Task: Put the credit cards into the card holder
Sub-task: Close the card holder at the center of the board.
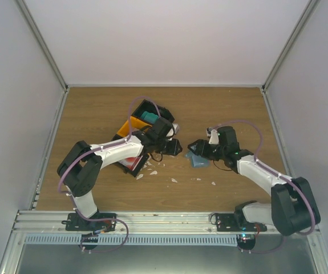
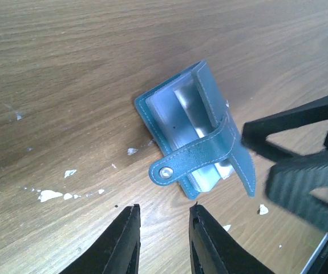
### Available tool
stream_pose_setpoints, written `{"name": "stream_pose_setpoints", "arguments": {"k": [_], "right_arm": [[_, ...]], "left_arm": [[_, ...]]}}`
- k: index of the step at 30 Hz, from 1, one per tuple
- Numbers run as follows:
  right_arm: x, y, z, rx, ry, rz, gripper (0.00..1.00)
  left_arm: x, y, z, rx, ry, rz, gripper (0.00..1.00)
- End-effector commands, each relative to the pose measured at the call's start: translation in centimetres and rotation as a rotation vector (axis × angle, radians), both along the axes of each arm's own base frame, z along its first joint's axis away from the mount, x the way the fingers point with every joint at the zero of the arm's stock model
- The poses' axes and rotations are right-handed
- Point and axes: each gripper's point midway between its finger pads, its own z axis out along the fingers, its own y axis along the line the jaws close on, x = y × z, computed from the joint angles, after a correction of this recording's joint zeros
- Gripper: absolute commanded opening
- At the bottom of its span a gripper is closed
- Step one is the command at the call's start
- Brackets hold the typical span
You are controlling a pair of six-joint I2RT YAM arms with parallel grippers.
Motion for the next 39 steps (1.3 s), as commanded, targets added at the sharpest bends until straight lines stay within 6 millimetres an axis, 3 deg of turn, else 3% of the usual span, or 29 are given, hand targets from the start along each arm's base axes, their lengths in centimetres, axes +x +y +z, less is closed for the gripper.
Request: {"name": "stream_pose_setpoints", "arguments": {"k": [1, 5, 8, 11, 16, 21, 26, 30, 39], "right_arm": [[0.4, -2.1, 2.3, -0.009, -0.070, -0.052, 0.55], [1.0, -5.9, 2.4, -0.122, -0.093, -0.197, 0.51], [0.7, -8.2, 0.4, -0.251, -0.052, -0.258, 0.47], [0.4, -9.2, -1.8, -0.349, -0.003, -0.247, 0.46], [-0.1, -8.2, -4.8, -0.378, 0.061, -0.130, 0.46], [-0.6, -6.6, -6.7, -0.363, 0.093, -0.042, 0.49], [-1.1, -6.5, -8.3, -0.370, 0.135, -0.020, 0.49], [-1.4, -6.5, -9.1, -0.370, 0.155, -0.018, 0.49], [-1.8, -5.1, -8.8, -0.270, 0.142, 0.009, 0.48]], "left_arm": [[0.3, -1.5, 3.6, -0.080, -0.070, -0.041, 0.29], [0.6, -2.1, 3.7, -0.088, -0.070, -0.060, 0.33], [0.7, -2.8, 3.5, -0.093, -0.064, -0.080, 0.36], [1.0, -3.6, 3.2, -0.096, -0.058, -0.103, 0.40], [1.4, -4.9, 2.3, -0.098, -0.040, -0.132, 0.45], [1.8, -5.5, 0.3, -0.067, -0.010, -0.140, 0.48], [2.2, -5.7, -2.1, -0.013, 0.016, -0.141, 0.50], [2.6, -5.4, -4.2, 0.039, 0.033, -0.129, 0.48], [2.8, -4.9, -7.7, 0.113, 0.073, -0.120, 0.37]]}}
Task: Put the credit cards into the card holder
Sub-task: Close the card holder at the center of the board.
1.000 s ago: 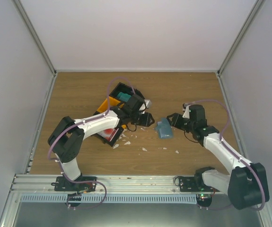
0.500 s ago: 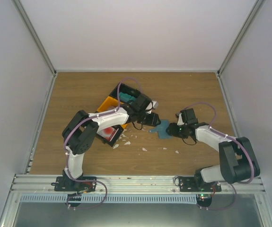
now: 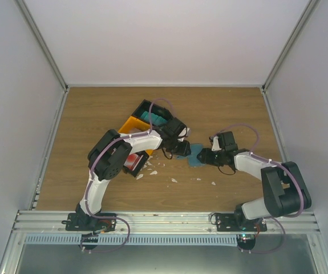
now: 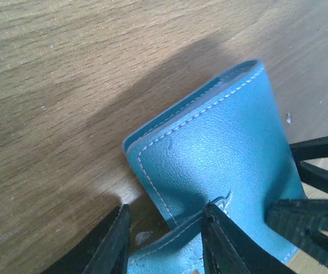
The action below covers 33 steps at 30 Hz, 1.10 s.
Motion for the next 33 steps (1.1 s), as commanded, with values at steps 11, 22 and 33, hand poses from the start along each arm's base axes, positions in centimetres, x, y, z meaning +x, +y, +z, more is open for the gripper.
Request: {"name": "stream_pose_setpoints", "arguments": {"k": [11, 22, 33], "right_arm": [[-1.1, 2.7, 1.0, 0.282, -0.035, 0.029, 0.48], [0.9, 1.1, 2.7, 0.170, -0.107, -0.050, 0.03], [-1.9, -3.7, 6.9, -0.396, -0.010, -0.166, 0.00]], "left_arm": [[-0.2, 2.3, -4.6, 0.172, -0.008, 0.010, 0.14], [0.4, 1.6, -0.2, 0.082, -0.092, 0.019, 0.23], [0.2, 6.3, 14.7, -0.030, -0.341, 0.201, 0.50]]}}
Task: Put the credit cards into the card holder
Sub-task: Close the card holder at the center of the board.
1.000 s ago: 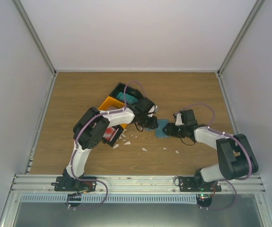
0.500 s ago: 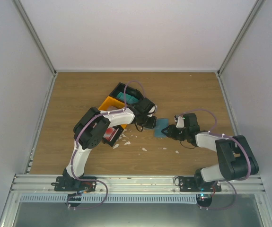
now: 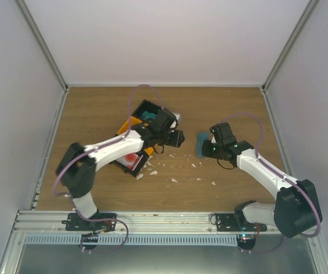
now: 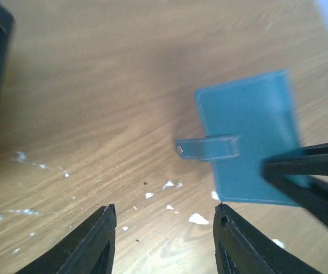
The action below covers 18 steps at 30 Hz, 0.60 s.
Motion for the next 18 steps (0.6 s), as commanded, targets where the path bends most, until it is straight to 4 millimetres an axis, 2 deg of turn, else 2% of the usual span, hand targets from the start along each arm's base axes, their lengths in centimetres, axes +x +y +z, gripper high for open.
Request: {"name": "stream_pose_setpoints", "arguments": {"k": [1, 4, 7, 10, 12, 14, 18], "right_arm": [[-3.2, -4.4, 0.3, -0.343, 0.110, -0.117, 0.00], [-4.3, -6.4, 1.9, -0.505, 0.133, -0.196, 0.01], [-5.5, -7.6, 3.1, -0.631, 0.164, -0.239, 0.01], [-7.1, -8.0, 3.1, -0.755, 0.223, -0.241, 0.00], [-8.1, -7.5, 2.3, -0.828, 0.270, -0.214, 0.01], [-8.8, -6.1, 0.9, -0.864, 0.312, -0.153, 0.01], [-9.3, -1.9, -1.3, -0.905, 0.334, -0.060, 0.01]], "left_arm": [[-0.8, 2.7, 7.0, -0.077, -0.140, 0.086, 0.51], [-2.0, 4.7, 9.0, -0.100, -0.178, 0.120, 0.54], [-3.2, 6.1, 10.3, -0.122, -0.200, 0.124, 0.56], [-4.3, 7.3, 11.3, -0.132, -0.215, 0.123, 0.57], [-4.9, 7.9, 12.1, -0.143, -0.230, 0.122, 0.59], [-5.2, 8.4, 12.8, -0.148, -0.241, 0.123, 0.61], [-5.8, 9.4, 14.0, -0.163, -0.261, 0.127, 0.63]]}}
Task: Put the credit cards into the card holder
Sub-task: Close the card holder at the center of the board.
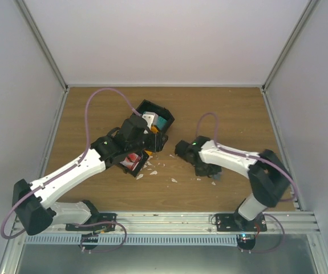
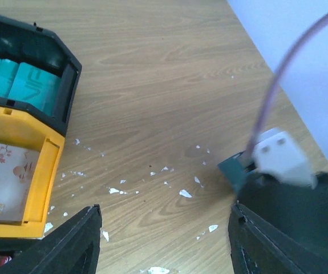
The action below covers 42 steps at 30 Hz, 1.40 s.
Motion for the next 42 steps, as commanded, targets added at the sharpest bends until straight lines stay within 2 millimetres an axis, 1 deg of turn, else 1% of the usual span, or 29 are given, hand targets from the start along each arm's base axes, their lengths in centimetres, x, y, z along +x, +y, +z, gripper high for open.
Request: {"name": "stream_pose_setpoints", "arguments": {"k": [1, 3, 4, 6, 8, 10, 12, 13, 15, 17, 18, 19, 21, 23, 25, 28, 31, 32, 34, 37, 40, 42], "right_arm": [[-0.4, 3.2, -0.9, -0.070, 0.016, 0.041, 0.00], [0.0, 6.2, -2.3, -0.040, 0.038, 0.107, 0.02], [0.3, 7.9, -2.8, -0.004, 0.042, 0.137, 0.04], [0.9, 10.9, -3.8, 0.074, 0.044, 0.190, 0.15], [1.4, 13.4, -4.5, 0.147, 0.048, 0.232, 0.26], [1.6, 15.3, -5.0, 0.212, 0.055, 0.267, 0.35], [2.0, 16.8, -5.2, 0.265, 0.049, 0.292, 0.45], [2.2, 17.3, -5.1, 0.289, 0.041, 0.300, 0.49], [2.5, 18.6, -4.2, 0.357, 0.014, 0.317, 0.55], [2.8, 19.9, -2.5, 0.444, -0.028, 0.343, 0.58], [3.1, 20.4, -1.5, 0.486, -0.061, 0.354, 0.59], [3.4, 20.5, -0.5, 0.520, -0.098, 0.356, 0.60], [3.9, 20.3, 1.5, 0.584, -0.162, 0.337, 0.61], [4.3, 19.1, 3.2, 0.622, -0.226, 0.314, 0.62], [4.7, 16.6, 4.4, 0.640, -0.286, 0.238, 0.62], [4.6, 11.8, 4.4, 0.611, -0.330, 0.099, 0.61], [3.8, 7.0, 3.6, 0.571, -0.356, -0.031, 0.59], [3.4, 5.7, 3.2, 0.571, -0.356, -0.062, 0.59], [2.6, 4.0, 2.3, 0.588, -0.348, -0.094, 0.56], [2.1, 3.1, 1.6, 0.642, -0.358, -0.082, 0.51], [1.9, 3.3, 1.3, 0.724, -0.367, -0.057, 0.51], [2.3, 3.6, 1.5, 0.778, -0.396, -0.042, 0.51]], "left_arm": [[-0.3, 1.4, 2.1, -0.031, -0.053, 0.022, 0.64], [-0.4, 1.7, 2.3, -0.047, -0.054, 0.022, 0.65], [-0.4, 1.9, 2.4, -0.052, -0.055, 0.024, 0.65], [-0.3, 2.4, 2.3, -0.050, -0.054, 0.034, 0.66], [-0.4, 2.5, 2.1, -0.052, -0.042, 0.028, 0.66], [-0.4, 2.6, 1.9, -0.057, -0.031, 0.020, 0.66], [-0.5, 2.6, 1.7, -0.069, -0.019, 0.005, 0.68], [-0.6, 2.6, 1.6, -0.080, -0.010, -0.004, 0.69], [-0.5, 2.7, 1.3, -0.103, 0.005, -0.017, 0.71], [-0.2, 2.9, 0.9, -0.122, 0.023, -0.023, 0.74], [0.0, 3.1, 0.7, -0.126, 0.030, -0.022, 0.78], [0.2, 3.3, 0.4, -0.125, 0.032, -0.022, 0.84], [0.6, 3.5, 0.1, -0.131, 0.033, -0.031, 0.97], [0.6, 3.1, 0.0, -0.134, 0.037, -0.071, 0.99], [0.4, 2.7, -0.3, -0.141, 0.040, -0.098, 0.99], [-0.3, 2.0, -0.9, -0.170, 0.055, -0.151, 0.99], [-1.6, 1.0, -1.9, -0.214, 0.080, -0.215, 0.99], [-2.1, 0.6, -2.3, -0.229, 0.091, -0.232, 0.99], [-3.0, -0.6, -3.0, -0.253, 0.111, -0.275, 0.99], [-4.3, -2.3, -4.8, -0.242, 0.161, -0.314, 0.96], [-4.7, -3.5, -7.3, -0.218, 0.233, -0.305, 0.89], [-4.8, -4.2, -9.0, -0.203, 0.286, -0.296, 0.85]]}}
